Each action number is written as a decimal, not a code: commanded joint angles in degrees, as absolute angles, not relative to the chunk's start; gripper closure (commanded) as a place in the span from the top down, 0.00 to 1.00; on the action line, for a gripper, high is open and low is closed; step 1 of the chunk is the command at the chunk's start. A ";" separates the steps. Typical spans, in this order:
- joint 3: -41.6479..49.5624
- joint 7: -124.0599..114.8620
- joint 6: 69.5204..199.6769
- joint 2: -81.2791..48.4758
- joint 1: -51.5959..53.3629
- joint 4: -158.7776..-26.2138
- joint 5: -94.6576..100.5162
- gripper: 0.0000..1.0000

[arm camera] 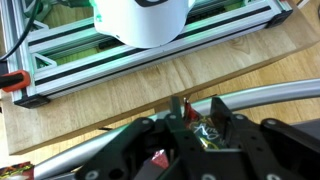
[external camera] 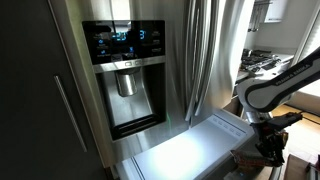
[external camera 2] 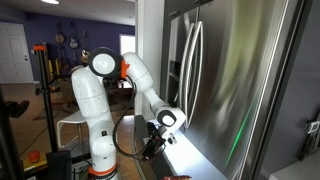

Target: Move the candy bars to the far right end

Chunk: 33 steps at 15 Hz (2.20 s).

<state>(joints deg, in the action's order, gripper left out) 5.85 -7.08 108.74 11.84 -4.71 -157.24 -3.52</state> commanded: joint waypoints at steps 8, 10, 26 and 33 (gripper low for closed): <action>2.26 -7.92 111.34 24.40 -4.74 -157.12 0.09 1.00; 1.53 -9.78 114.83 32.34 -5.51 -162.86 0.74 1.00; 4.50 -7.68 105.70 36.80 -10.45 -151.64 4.60 1.00; 11.31 7.32 89.75 33.15 -12.08 -137.26 11.23 1.00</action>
<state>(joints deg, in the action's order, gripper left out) 10.08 4.18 94.14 35.80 -12.08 -142.11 8.46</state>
